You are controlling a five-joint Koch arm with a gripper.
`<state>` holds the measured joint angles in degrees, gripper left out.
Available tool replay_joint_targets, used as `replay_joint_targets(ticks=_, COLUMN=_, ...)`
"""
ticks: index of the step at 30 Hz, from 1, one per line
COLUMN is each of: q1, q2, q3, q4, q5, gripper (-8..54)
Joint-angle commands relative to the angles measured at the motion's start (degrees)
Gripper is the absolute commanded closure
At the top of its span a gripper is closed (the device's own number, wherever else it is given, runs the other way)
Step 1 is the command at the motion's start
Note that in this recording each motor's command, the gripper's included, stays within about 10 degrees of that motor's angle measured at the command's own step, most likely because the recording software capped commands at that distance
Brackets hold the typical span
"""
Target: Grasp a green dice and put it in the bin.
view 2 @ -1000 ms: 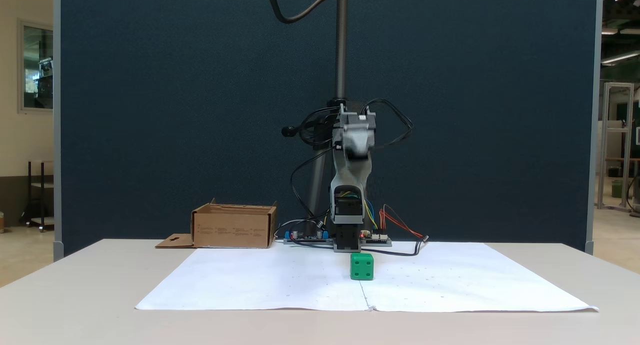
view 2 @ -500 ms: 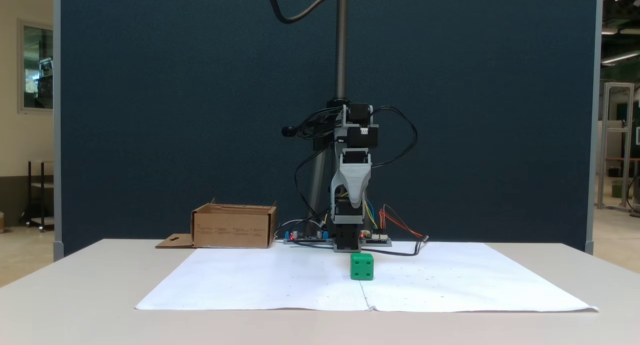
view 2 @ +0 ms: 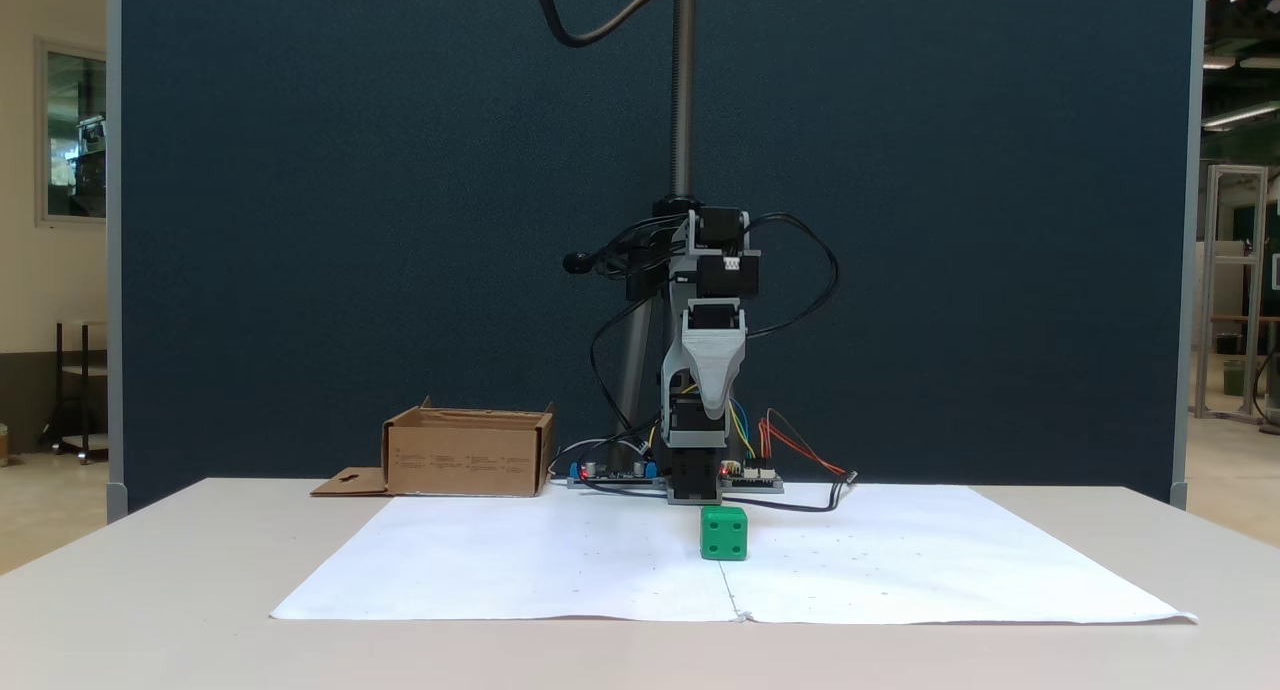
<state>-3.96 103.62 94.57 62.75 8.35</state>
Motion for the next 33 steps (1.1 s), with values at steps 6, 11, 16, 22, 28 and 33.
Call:
replay_joint_targets(ticks=6, q1=-0.2, q2=0.4, q3=-1.7, q4=-3.8, q5=3.5, gripper=2.8)
replay_joint_targets(ticks=11, q1=-0.2, q2=-0.2, q3=-1.7, q4=-5.1, q5=3.5, gripper=2.0)
replay_joint_targets(ticks=16, q1=-0.2, q2=-0.5, q3=-2.0, q4=-5.6, q5=3.5, gripper=2.0)
replay_joint_targets(ticks=22, q1=-0.7, q2=-0.4, q3=-0.9, q4=-5.5, q5=4.2, gripper=2.1)
replay_joint_targets(ticks=28, q1=-1.8, q2=-0.5, q3=0.4, q4=-5.5, q5=5.3, gripper=2.0)
replay_joint_targets(ticks=33, q1=-1.8, q2=-2.5, q3=0.5, q4=-5.8, q5=6.6, gripper=1.9)
